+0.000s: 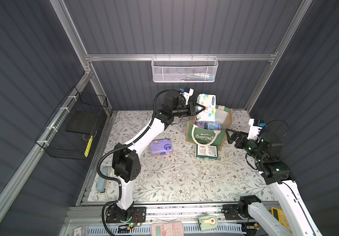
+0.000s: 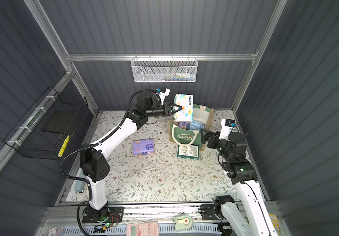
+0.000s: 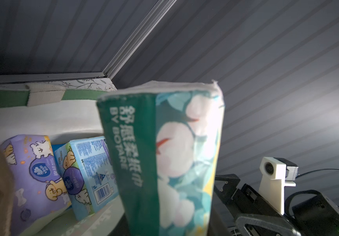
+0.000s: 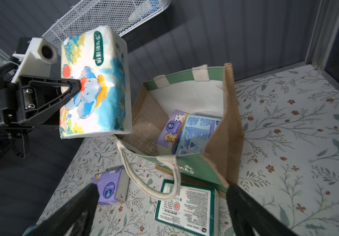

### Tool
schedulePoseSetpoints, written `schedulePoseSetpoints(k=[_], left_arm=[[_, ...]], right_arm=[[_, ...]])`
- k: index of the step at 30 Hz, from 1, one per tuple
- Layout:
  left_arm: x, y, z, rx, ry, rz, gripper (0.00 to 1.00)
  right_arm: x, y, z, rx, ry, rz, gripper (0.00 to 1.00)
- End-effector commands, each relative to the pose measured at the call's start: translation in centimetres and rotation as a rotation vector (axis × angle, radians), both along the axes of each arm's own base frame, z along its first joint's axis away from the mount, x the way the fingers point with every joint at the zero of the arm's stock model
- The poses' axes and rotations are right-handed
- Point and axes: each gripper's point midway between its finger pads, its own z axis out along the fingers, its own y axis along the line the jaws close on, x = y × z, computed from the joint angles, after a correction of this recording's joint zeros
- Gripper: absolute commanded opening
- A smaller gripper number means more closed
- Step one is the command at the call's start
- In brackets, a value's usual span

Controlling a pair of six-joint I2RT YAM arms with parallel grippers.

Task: Put tissues into the canvas bag
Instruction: Place the pack of facial tissues in the canvas bag.

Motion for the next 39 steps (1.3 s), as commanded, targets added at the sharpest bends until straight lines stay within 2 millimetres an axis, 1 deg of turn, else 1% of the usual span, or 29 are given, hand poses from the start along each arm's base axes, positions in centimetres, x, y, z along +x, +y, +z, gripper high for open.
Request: schedulePoseSetpoints(k=[1,5,11,15,18,20,22,26,32,37,39], left_arm=[[-0.4,-2.2,-0.7,0.012,0.020,-0.053,0.39],[0.7,-4.0,-2.4,0.019,0.054,-0.047,0.39],[2.2,-6.2,-5.9,0.011,0.136,-0.039,0.39],[2.5,-7.6,-8.7,0.039,0.187,-0.048,0.39],[2.9,-8.1,-11.7,0.079,0.235,-0.045,0.41],[3.1,-8.4,-13.4,0.096,0.260,-0.047,0.41],[3.1,-8.8,-14.7,0.106,0.284,-0.061,0.41],[2.8,-9.3,-16.3,0.124,0.310,-0.080,0.43],[2.6,-10.0,-18.3,0.126,0.370,-0.113,0.47],[3.3,-9.8,-19.7,0.162,0.379,-0.065,0.53],[3.6,-9.8,-20.0,0.169,0.379,-0.045,0.56]], right_arm=[[-0.1,-0.9,0.0,0.049,0.006,-0.020,0.99],[0.1,-2.2,-0.8,0.073,0.024,-0.062,0.99],[0.1,-3.5,-1.8,0.102,0.039,-0.110,0.99],[0.0,-3.8,-2.3,0.118,0.048,-0.111,0.99],[0.0,-4.1,-2.7,0.126,0.056,-0.120,0.99],[0.0,-3.6,-2.7,0.143,0.056,-0.087,0.99],[0.0,-3.6,-3.0,0.151,0.062,-0.081,0.99],[0.0,-3.7,-3.6,0.158,0.074,-0.084,0.99],[0.2,-3.5,-5.1,0.178,0.114,-0.075,0.99],[0.2,-3.6,-6.4,0.182,0.143,-0.075,0.99],[0.1,-3.6,-7.0,0.188,0.158,-0.077,0.99]])
